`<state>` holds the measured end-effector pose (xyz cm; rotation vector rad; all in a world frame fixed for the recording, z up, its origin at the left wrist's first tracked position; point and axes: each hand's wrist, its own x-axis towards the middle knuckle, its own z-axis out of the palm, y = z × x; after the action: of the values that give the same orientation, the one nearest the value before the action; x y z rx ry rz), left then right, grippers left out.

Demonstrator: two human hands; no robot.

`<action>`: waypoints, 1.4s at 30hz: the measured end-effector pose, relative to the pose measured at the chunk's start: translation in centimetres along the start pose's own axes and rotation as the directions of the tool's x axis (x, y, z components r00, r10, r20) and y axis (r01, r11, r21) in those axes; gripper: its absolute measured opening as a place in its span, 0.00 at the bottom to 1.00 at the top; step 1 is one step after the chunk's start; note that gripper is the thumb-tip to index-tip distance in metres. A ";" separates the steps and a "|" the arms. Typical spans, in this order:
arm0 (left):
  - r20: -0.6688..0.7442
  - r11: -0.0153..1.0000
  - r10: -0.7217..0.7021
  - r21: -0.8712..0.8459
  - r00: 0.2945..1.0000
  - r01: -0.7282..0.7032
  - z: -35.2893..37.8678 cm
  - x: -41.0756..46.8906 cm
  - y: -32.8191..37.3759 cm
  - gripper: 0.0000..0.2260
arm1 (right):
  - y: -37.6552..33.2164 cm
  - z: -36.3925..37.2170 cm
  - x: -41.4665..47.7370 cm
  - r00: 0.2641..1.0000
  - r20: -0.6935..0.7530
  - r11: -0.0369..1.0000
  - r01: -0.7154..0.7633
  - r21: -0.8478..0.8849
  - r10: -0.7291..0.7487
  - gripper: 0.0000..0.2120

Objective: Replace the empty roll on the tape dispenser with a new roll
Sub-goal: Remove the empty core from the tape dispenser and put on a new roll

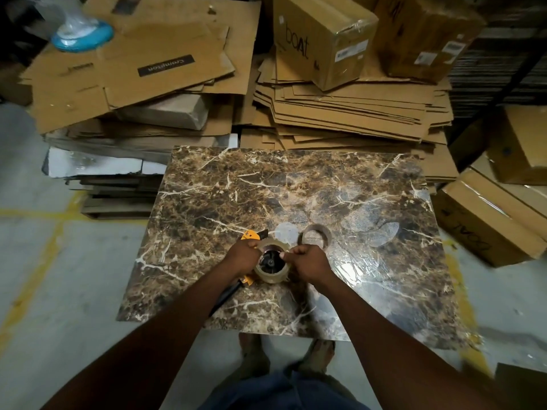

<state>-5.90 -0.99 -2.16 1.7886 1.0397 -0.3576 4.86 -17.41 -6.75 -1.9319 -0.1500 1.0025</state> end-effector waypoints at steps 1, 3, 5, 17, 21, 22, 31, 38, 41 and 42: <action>0.006 1.000 -0.002 -0.001 1.000 0.002 -0.1 0.2 -0.1 0.13 | -0.1 0.0 0.0 1.000 -0.005 1.000 0.004 0.004 -0.004 0.24; 0.026 1.000 -0.011 -0.022 1.000 0.012 -0.3 0.4 0.0 0.14 | -0.2 0.1 0.1 1.000 -0.019 1.000 0.016 0.001 -0.016 0.24; 0.063 0.996 -0.036 -0.083 0.997 0.041 -0.5 0.6 0.2 0.15 | -0.4 0.1 0.3 1.000 -0.020 1.000 0.012 -0.003 -0.012 0.22; 0.415 0.880 -0.103 -0.386 0.904 0.277 -2.5 1.7 -1.7 0.27 | -0.1 0.0 0.0 0.974 0.173 0.973 -0.172 0.152 0.145 0.13; 0.434 0.916 -0.118 -0.299 0.893 0.267 -2.6 1.7 -2.1 0.21 | -0.4 -0.4 -0.9 0.951 0.243 0.951 -0.240 0.194 0.190 0.12; 0.439 0.927 -0.114 -0.276 0.891 0.254 -2.6 1.7 -1.9 0.19 | -0.4 -0.5 -0.9 0.945 0.259 0.946 -0.253 0.201 0.197 0.13; 0.445 0.999 0.008 -0.040 0.895 0.010 -2.5 1.4 -1.4 0.26 | -0.8 -0.7 -1.2 0.946 0.250 0.950 -0.254 0.181 0.206 0.07; 0.366 0.964 0.125 0.175 0.922 -0.200 -2.5 2.1 -2.2 0.22 | -0.6 -0.3 -1.0 0.955 0.246 0.962 -0.210 0.176 0.163 0.12; 0.287 0.994 0.105 -0.033 0.952 -0.100 -2.4 1.9 -2.8 0.18 | -0.7 -0.5 -1.0 0.956 0.236 0.960 -0.219 0.175 0.175 0.08; 0.263 0.995 0.089 -0.075 0.961 -0.072 -2.3 1.8 -3.1 0.17 | -0.6 -0.6 -1.0 0.957 0.231 0.960 -0.218 0.177 0.175 0.10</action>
<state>-7.76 2.32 -4.17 1.6659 0.7778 -0.4942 4.76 -17.95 -5.61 -1.6759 0.0237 1.3078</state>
